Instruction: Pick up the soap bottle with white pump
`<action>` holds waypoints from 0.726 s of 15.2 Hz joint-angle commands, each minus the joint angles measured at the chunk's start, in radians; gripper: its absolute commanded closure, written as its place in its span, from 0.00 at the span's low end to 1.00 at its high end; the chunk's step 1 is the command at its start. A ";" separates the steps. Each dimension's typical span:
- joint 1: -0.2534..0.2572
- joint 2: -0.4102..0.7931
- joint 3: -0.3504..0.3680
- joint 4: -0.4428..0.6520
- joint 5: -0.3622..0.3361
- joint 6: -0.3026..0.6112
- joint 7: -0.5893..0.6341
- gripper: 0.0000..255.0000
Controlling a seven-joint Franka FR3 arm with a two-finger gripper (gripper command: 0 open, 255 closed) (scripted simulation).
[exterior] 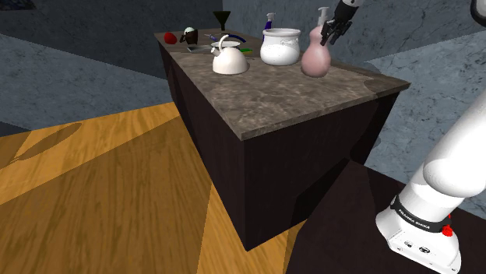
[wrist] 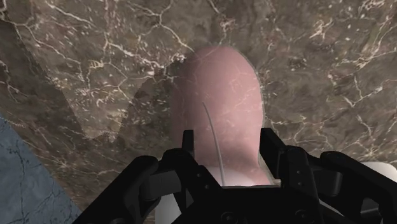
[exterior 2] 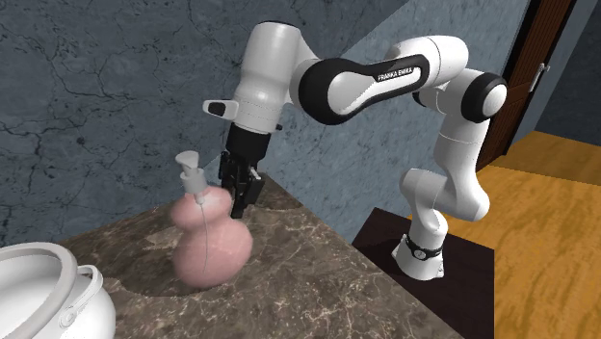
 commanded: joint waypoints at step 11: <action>-0.006 0.046 -0.009 0.211 0.019 -0.170 0.001 1.00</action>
